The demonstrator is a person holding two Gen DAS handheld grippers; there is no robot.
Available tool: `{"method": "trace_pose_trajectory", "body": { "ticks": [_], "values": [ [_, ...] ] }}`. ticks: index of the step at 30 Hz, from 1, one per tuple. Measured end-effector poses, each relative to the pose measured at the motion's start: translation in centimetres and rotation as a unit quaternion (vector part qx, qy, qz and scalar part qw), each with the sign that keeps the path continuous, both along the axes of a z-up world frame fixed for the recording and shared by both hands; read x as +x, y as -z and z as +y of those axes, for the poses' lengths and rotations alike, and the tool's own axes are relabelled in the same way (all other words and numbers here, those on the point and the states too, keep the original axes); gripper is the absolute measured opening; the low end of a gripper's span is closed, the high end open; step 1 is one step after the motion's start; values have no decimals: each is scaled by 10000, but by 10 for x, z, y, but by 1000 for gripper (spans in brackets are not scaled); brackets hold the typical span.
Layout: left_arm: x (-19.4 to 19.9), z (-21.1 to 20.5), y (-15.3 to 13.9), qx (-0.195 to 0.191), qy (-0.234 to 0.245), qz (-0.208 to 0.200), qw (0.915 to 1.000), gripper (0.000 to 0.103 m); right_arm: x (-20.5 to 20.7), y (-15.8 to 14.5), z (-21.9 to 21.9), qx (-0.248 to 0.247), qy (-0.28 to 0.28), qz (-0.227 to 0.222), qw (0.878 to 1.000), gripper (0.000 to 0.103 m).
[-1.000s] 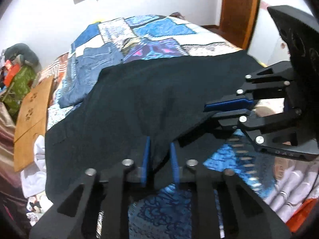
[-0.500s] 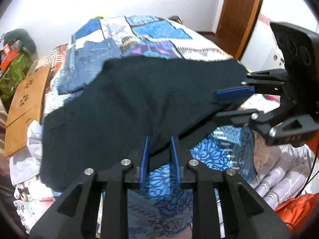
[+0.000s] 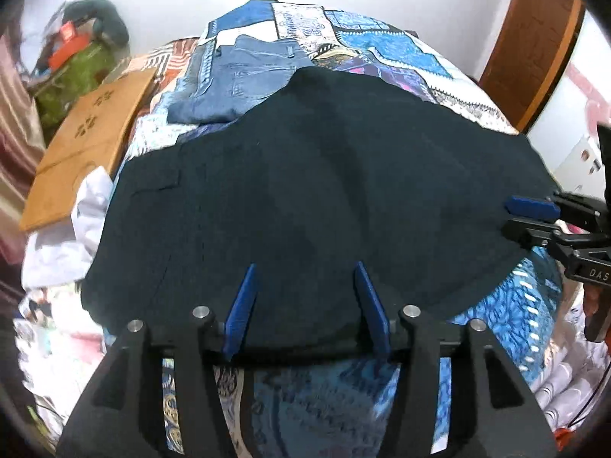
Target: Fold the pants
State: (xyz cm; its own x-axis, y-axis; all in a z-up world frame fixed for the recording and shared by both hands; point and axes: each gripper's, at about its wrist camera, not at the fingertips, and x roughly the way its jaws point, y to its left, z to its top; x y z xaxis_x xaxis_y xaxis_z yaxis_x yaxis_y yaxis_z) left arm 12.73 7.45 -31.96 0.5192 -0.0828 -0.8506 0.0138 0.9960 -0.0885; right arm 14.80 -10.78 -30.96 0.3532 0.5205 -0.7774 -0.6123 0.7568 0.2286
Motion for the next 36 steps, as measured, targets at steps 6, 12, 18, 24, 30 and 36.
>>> {"method": "trace_pose_trajectory", "body": {
  "ticks": [6, 12, 18, 24, 30, 36],
  "values": [
    [-6, -2, -9, 148, -8, 74, 9999, 54, -11, -7, -31, 132, 283, 75, 9995, 36],
    [10, -13, -38, 205, 58, -96, 9997, 54, -17, -21, -70, 248, 903, -44, 9956, 53],
    [44, -57, -54, 257, 409, -285, 9984, 58, -24, -24, -138, 351, 1905, -102, 9810, 54],
    [74, -120, -35, 299, 915, -11, 9954, 59, -34, -7, -208, 537, 2915, 152, 9549, 59],
    [92, -177, -3, 362, 1417, 429, 9883, 64, -34, 13, -249, 702, 3628, 306, 9287, 63],
    [105, -211, 6, 409, 1589, 399, 9856, 73, -25, 34, -269, 1074, 3919, 584, 9118, 65]
  ]
}}
